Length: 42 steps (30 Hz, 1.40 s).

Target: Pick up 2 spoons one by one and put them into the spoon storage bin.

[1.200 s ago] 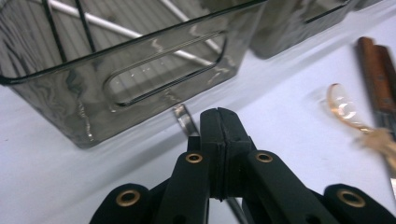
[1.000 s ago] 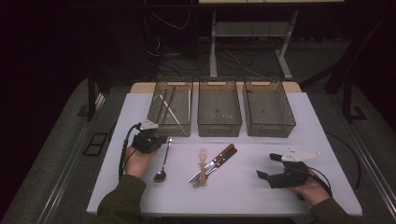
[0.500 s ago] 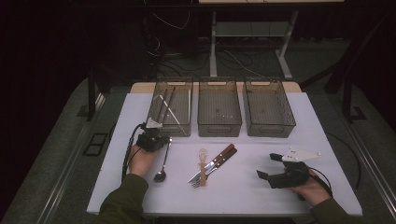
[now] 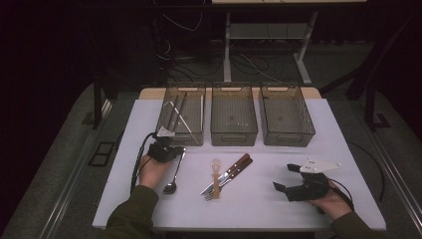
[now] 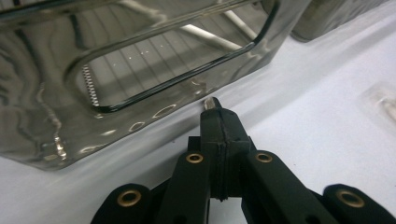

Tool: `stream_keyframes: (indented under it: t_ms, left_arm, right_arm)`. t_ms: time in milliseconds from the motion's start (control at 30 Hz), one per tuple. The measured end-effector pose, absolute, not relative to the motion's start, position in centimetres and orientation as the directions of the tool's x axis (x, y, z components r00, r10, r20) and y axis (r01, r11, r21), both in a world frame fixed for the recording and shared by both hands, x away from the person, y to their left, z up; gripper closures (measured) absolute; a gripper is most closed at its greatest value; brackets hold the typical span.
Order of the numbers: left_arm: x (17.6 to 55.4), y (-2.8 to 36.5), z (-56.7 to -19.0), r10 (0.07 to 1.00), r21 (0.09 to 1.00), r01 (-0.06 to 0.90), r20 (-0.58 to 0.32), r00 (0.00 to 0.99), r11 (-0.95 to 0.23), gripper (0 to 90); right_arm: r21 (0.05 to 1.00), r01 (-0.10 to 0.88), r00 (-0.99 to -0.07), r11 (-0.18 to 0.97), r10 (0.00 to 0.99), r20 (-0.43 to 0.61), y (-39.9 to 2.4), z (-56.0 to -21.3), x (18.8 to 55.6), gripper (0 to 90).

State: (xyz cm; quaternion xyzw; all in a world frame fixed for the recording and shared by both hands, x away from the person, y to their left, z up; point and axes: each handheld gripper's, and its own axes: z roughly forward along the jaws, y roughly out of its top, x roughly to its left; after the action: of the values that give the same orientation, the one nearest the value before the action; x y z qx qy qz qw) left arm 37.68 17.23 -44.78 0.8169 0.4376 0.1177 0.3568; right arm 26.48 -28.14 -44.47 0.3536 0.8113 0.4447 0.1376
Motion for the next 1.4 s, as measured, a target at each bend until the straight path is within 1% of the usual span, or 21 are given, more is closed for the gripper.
stream_keyframes:
  t_ms: [233,667,700,733,1133,1400]
  left_arm:
    - [37.5,16.5,-44.9,0.767,0.687,0.625,-0.154,0.623,-0.371,89.6]
    - [36.9,14.3,-44.8,0.691,0.675,0.604,-0.19,0.697,-0.423,89.7]
    - [36.9,14.3,-44.8,0.68,0.667,0.601,-0.189,0.709,-0.441,89.7]
    - [36.8,14.1,-44.8,0.681,0.669,0.608,-0.204,0.704,-0.428,89.7]
    - [36.4,13.0,-44.7,0.588,0.647,0.569,-0.223,0.777,-0.507,89.7]
    - [35.9,12.1,-44.5,0.542,0.627,0.548,-0.228,0.809,-0.553,89.8]
  right_arm:
    - [0.82,0.45,-0.714,0.355,0.695,0.091,-28.1,-44.4,26.5,13.8]
    - [0.821,0.449,-0.715,0.354,0.693,0.092,-28.2,-44.5,26.6,13.8]
    - [0.821,0.449,-0.715,0.354,0.693,0.092,-28.1,-44.5,26.6,13.8]
    - [0.82,0.449,-0.716,0.355,0.692,0.092,-28.1,-44.5,26.6,13.8]
    - [0.818,0.452,-0.715,0.355,0.693,0.094,-28.1,-44.5,26.7,13.8]
    - [0.818,0.451,-0.716,0.357,0.692,0.093,-28.1,-44.5,26.6,13.8]
